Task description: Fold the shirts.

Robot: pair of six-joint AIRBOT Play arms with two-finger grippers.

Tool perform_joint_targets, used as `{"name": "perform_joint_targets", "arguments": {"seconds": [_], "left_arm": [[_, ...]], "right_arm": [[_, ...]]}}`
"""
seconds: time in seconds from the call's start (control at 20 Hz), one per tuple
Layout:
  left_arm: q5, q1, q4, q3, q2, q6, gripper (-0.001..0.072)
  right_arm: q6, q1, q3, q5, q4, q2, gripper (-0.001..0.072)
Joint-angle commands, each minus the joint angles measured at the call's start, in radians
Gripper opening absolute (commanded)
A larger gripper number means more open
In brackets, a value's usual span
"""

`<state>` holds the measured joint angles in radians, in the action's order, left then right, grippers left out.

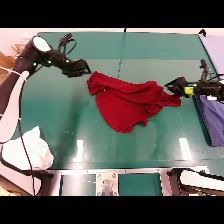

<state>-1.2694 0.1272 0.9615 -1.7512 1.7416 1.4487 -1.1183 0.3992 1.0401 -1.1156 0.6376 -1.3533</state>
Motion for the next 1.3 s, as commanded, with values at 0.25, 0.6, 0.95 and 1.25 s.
{"name": "perform_joint_targets", "arguments": {"seconds": [0.25, 0.6, 0.95, 1.25], "left_arm": [[-0.101, 0.086, 0.023, 0.396, -0.140, 0.058, 0.0620], [0.379, 0.341, -0.061, 0.689, -0.188, 0.074, 0.0619], [0.563, 0.422, -0.061, 0.720, -0.185, 0.114, 0.0412], [0.479, 0.421, -0.049, 0.719, -0.185, 0.088, 0.0179]], "right_arm": [[0.023, 0.078, -0.279, -0.043, 0.051, 0.107, 0.0468], [0.050, -0.011, -0.334, 0.130, 0.042, 0.040, 0.0473], [0.050, -0.027, -0.285, 0.147, 0.020, -0.032, 0.0381], [0.050, -0.051, -0.278, 0.124, -0.010, -0.040, 0.0017]]}}
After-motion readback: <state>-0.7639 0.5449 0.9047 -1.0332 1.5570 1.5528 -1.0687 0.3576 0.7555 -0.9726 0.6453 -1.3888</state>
